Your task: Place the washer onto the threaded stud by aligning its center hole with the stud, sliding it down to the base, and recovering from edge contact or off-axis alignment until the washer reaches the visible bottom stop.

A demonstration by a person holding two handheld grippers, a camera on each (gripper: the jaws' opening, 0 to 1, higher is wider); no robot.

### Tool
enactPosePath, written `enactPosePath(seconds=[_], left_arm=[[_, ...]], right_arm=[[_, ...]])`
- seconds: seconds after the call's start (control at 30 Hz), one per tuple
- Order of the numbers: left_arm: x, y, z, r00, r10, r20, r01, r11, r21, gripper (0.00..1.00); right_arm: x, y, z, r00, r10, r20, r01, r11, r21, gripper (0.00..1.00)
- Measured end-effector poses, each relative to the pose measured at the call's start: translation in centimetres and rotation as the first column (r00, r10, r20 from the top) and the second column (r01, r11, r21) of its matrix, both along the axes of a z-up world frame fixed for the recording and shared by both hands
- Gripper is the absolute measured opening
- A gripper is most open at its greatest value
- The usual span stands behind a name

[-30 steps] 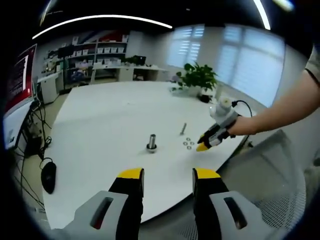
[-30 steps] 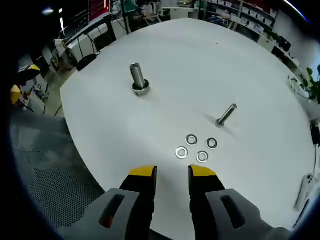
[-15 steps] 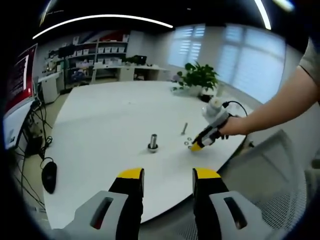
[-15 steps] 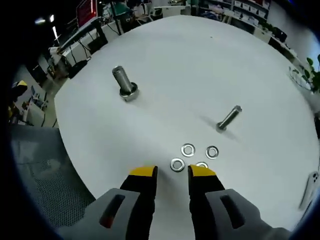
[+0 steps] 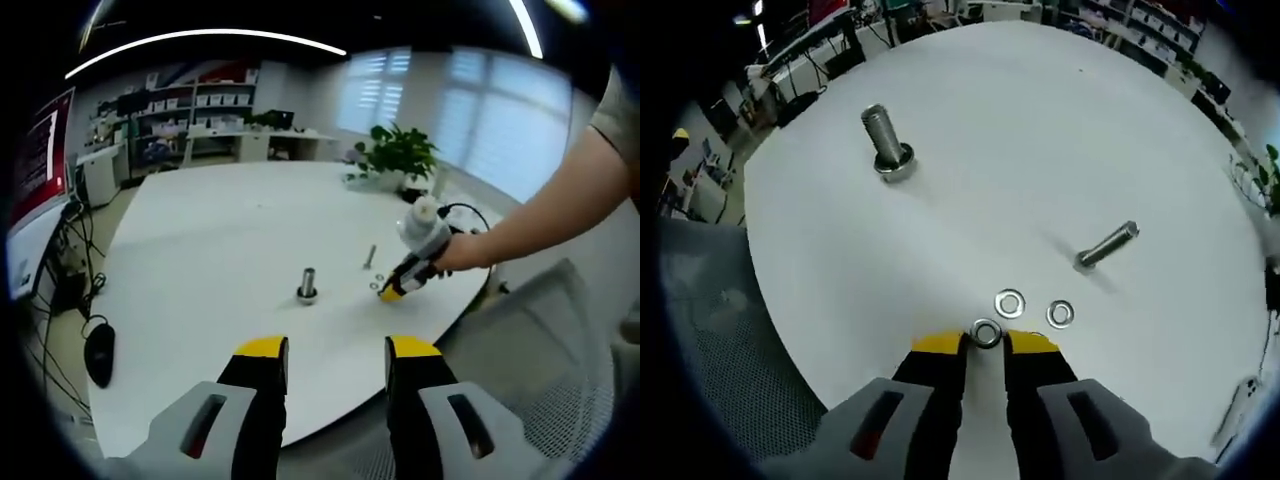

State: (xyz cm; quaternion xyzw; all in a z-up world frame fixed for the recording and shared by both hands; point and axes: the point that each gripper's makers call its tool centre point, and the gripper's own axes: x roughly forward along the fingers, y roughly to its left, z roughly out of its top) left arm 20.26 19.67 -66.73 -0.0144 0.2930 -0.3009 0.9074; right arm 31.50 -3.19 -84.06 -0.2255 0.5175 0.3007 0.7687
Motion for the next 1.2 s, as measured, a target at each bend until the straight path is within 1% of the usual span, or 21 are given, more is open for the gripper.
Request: enactPosePath(seconds=[0.03,0.07,0.13,0.27,0.33,0.5,0.53,0.57,0.63,0.67,0.73,0.8,0.9,0.97,1.03,1.13,1.17,1.2], left_arm=[[0.0,0.0,0.0,1.0,0.0,0.0,0.0,1.0,0.001,0.37],[0.0,0.1,0.0,1.0,0.002,0.001,-0.002,1.0,0.004,0.37],[0.0,0.1,0.0,1.0,0.005,0.002,-0.005,1.0,0.003,0.37],[0.0,0.1,0.0,1.0,0.005,0.002,-0.005,1.0,0.001,0.37],[0.0,0.1,-0.1,1.0,0.0,0.001,0.0,1.0,0.004,0.37],[-0.1,0.1,-0.1,1.0,-0.002,-0.001,0.002,1.0,0.008,0.36],[-0.1,0.1,-0.1,1.0,-0.003,-0.001,0.003,1.0,0.009,0.36],[-0.1,0.1,-0.1,1.0,-0.003,-0.002,0.004,1.0,0.01,0.36],[-0.1,0.1,-0.2,1.0,-0.004,-0.004,0.004,1.0,0.012,0.36],[-0.1,0.1,-0.2,1.0,-0.004,-0.005,0.004,1.0,0.013,0.36],[-0.1,0.1,-0.2,1.0,-0.005,-0.007,0.005,1.0,0.012,0.36],[-0.1,0.1,-0.3,1.0,-0.005,-0.008,0.005,1.0,0.014,0.36],[-0.1,0.0,-0.3,1.0,-0.007,-0.008,0.007,1.0,0.014,0.36],[-0.1,0.0,-0.4,1.0,-0.009,-0.01,0.009,1.0,0.015,0.36],[-0.1,0.0,-0.3,1.0,-0.01,-0.013,0.01,1.0,0.015,0.36],[-0.1,0.0,-0.3,1.0,-0.01,-0.012,0.01,1.0,0.008,0.36],[-0.1,-0.1,-0.2,1.0,-0.01,-0.012,0.01,1.0,0.005,0.36],[-0.1,0.0,-0.3,1.0,-0.009,-0.011,0.01,1.0,0.009,0.36]], right_arm=[[0.0,0.0,0.0,1.0,0.027,0.0,-0.027,0.999,-0.027,0.16],[0.1,0.1,0.0,0.999,0.046,0.0,-0.046,0.998,-0.034,0.16],[-0.1,0.2,0.0,0.999,0.054,-0.008,-0.054,0.997,-0.05,0.16],[-0.9,0.2,-0.1,0.992,0.115,-0.058,-0.119,0.99,-0.082,0.16],[-1.2,0.1,-0.1,0.99,0.115,-0.077,-0.121,0.99,-0.074,0.16],[-1.2,0.0,-0.2,0.986,0.14,-0.087,-0.144,0.988,-0.05,0.16],[-1.3,0.1,-0.2,0.985,0.144,-0.09,-0.149,0.988,-0.051,0.17],[-1.4,0.2,-0.2,0.977,0.183,-0.105,-0.19,0.98,-0.057,0.18],[-1.5,0.4,-0.2,0.972,0.207,-0.116,-0.215,0.975,-0.063,0.2],[-1.5,0.5,-0.2,0.973,0.199,-0.119,-0.207,0.976,-0.062,0.21],[-1.7,0.6,-0.2,0.969,0.211,-0.132,-0.221,0.973,-0.068,0.24],[-1.9,0.7,-0.2,0.964,0.233,-0.128,-0.245,0.966,-0.087,0.25],[-1.8,0.6,-0.2,0.963,0.232,-0.136,-0.246,0.965,-0.094,0.25],[-1.7,0.5,-0.3,0.958,0.249,-0.141,-0.264,0.96,-0.095,0.25],[-1.7,0.5,-0.3,0.951,0.272,-0.145,-0.287,0.953,-0.096,0.24],[-1.5,0.3,-0.3,0.933,0.322,-0.162,-0.343,0.931,-0.124,0.2],[-1.5,0.3,-0.3,0.917,0.361,-0.173,-0.385,0.912,-0.141,0.19],[-1.4,0.2,-0.4,0.909,0.377,-0.177,-0.404,0.902,-0.154,0.18]])
